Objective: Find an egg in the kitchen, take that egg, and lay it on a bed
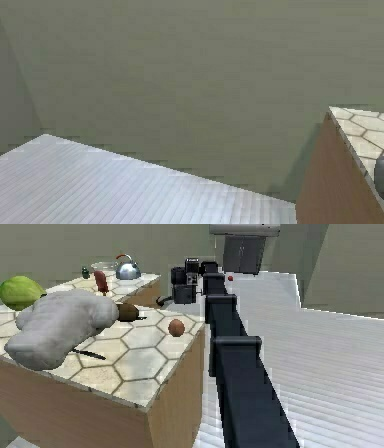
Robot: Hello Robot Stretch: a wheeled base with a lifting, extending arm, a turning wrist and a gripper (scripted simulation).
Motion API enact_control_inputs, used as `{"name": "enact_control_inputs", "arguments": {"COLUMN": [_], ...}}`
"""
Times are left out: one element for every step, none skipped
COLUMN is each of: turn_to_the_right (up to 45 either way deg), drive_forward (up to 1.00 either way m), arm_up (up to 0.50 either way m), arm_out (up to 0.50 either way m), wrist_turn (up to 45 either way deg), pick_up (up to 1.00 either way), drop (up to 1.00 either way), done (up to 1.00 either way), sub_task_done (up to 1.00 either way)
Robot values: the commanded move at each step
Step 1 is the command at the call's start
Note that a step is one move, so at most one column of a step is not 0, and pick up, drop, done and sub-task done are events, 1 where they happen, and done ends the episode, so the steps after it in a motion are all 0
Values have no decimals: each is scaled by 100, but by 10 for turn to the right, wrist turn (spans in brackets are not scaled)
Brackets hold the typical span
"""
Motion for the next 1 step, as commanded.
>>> {"name": "enact_control_inputs", "arguments": {"turn_to_the_right": [0], "drive_forward": [0], "arm_up": [-12], "arm_out": [0], "wrist_turn": [0], "pick_up": [0], "drop": [0], "done": [0], "sub_task_done": [0]}}
